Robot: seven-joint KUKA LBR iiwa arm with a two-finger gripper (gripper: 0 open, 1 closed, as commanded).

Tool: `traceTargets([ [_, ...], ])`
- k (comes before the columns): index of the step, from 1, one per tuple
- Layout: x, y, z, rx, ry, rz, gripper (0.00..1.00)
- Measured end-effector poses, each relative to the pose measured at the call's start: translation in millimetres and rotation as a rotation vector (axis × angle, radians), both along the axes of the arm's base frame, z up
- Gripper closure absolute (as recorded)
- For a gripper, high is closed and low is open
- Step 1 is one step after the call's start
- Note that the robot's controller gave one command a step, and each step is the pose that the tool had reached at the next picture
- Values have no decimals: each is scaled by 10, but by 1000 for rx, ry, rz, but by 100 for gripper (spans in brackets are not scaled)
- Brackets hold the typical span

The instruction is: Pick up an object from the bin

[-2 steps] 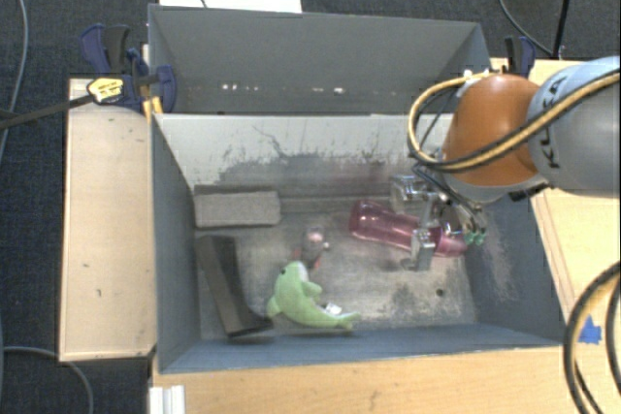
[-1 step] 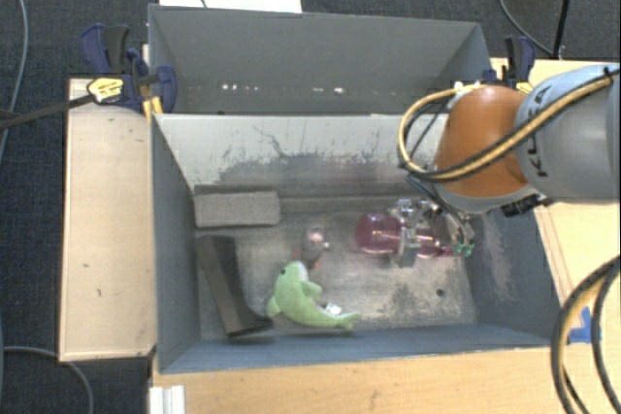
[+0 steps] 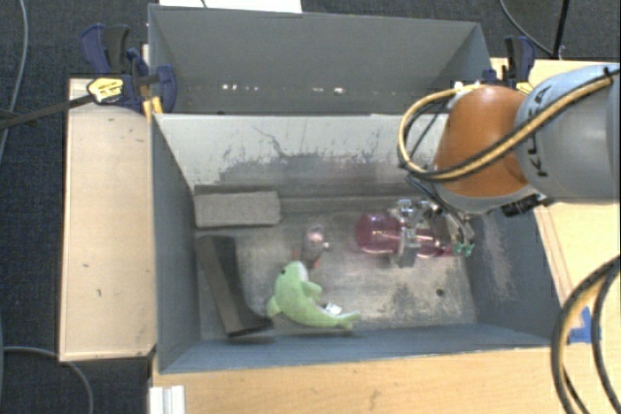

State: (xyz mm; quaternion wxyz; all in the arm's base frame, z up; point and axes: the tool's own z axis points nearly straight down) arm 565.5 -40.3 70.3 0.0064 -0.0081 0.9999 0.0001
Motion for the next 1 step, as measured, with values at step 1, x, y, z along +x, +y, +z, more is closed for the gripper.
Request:
traceTargets([
  [1, 59, 80, 820, 1, -2, -12, 100],
])
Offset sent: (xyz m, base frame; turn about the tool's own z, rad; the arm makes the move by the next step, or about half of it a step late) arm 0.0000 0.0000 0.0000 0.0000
